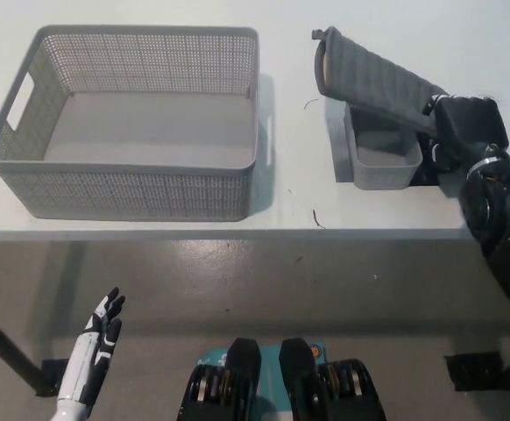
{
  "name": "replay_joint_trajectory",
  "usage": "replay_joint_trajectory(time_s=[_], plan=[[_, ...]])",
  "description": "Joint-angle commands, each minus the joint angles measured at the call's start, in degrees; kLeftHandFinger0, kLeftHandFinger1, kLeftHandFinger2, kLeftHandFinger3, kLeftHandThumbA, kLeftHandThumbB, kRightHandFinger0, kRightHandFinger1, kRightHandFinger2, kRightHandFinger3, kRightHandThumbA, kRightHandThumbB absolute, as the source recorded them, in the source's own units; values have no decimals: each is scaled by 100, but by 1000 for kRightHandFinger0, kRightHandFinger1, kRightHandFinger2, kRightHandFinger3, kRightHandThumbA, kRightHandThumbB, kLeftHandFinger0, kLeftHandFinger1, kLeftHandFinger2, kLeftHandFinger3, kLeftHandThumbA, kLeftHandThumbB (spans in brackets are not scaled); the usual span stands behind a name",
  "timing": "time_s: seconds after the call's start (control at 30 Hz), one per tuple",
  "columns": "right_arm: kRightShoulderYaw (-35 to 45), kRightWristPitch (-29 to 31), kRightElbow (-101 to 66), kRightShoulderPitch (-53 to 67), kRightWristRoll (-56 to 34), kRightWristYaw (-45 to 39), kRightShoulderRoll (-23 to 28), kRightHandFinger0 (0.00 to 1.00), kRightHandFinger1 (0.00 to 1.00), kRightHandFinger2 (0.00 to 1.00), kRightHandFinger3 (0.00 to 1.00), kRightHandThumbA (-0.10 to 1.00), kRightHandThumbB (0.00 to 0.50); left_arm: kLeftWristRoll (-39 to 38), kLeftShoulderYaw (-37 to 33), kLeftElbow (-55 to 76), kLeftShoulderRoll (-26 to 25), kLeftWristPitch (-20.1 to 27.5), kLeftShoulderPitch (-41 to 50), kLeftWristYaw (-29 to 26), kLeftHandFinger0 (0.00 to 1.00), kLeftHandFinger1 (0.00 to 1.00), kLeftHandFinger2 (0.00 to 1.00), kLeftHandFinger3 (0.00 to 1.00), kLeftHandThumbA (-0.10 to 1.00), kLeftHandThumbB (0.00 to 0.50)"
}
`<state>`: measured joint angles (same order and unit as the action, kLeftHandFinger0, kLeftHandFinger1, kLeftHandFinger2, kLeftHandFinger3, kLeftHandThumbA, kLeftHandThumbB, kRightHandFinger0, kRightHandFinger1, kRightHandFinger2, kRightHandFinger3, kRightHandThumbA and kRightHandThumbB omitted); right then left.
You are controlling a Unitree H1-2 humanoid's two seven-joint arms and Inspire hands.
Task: Usethe right hand to pick up a oven gloves on top of a leveled container and place it into another larger container on the left side
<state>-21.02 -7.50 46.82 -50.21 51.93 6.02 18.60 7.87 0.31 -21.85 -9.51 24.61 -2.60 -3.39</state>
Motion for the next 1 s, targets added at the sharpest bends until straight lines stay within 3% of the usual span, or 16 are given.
replay_joint_trajectory(time_s=[0.0,0.07,0.13,0.2,0.23,0.27,0.33,0.4,0.6,0.63,0.73,0.8,0.87,0.97], plan=[[486,2307,574,-722,-455,4028,-346,0,288,593,649,-100,113,108,-35,276,-140,232,-45,-31,1000,1000,1000,1000,1000,500],[503,2282,507,-734,-446,4006,-310,0,278,624,705,-100,111,107,-32,280,-130,232,-45,-24,1000,1000,1000,1000,1000,500],[564,2401,363,-737,-498,3977,-254,0,230,627,695,-100,107,123,-38,282,-131,232,-27,-38,1000,1000,1000,1000,1000,500],[540,2421,69,-770,-404,3996,-141,0,191,643,665,-100,133,100,-21,255,-122,232,-21,-33,1000,1000,1000,1000,1000,500],[537,2428,63,-776,-397,4007,-134,0,186,646,655,-100,128,100,-20,255,-121,232,-20,-33,1000,1000,1000,1000,1000,500],[580,2551,-85,-802,-451,3937,-84,0,179,643,645,-100,84,71,-28,266,-117,232,-11,-14,1000,1000,1000,1000,1000,500],[619,2497,-422,-813,-476,3694,-1,0,207,675,680,-100,101,102,-44,275,-124,232,-5,-25,1000,1000,1000,1000,1000,500],[631,2420,-728,-853,-417,3613,60,0,236,710,679,-100,149,102,-51,266,-125,232,7,-13,1000,1000,1000,1000,1000,500],[774,2158,-1638,-930,-499,2860,131,0,360,757,801,-100,157,59,-60,257,-113,232,26,-19,1000,1000,1000,1000,1000,500],[770,2214,-1758,-968,-479,2825,155,0,361,755,803,-100,179,82,-66,258,-118,232,26,-27,1000,1000,1000,1000,1000,500],[725,2329,-1854,-1092,-361,2850,197,0,312,718,739,-100,226,87,-71,271,-118,232,28,-26,1000,1000,1000,1000,1000,500],[721,2325,-1912,-1171,-348,2784,199,0,276,702,660,-100,220,36,-73,266,-117,232,27,-8,1000,1000,1000,1000,1000,500],[686,2420,-1959,-1310,-291,2810,213,0,219,672,598,-100,251,32,-63,273,-119,232,26,-12,1000,1000,1000,1000,1000,500],[629,2531,-2022,-1448,-280,2753,214,0,220,678,585,-100,259,41,-66,268,-125,232,22,-8,1000,1000,1000,1000,1000,500]])
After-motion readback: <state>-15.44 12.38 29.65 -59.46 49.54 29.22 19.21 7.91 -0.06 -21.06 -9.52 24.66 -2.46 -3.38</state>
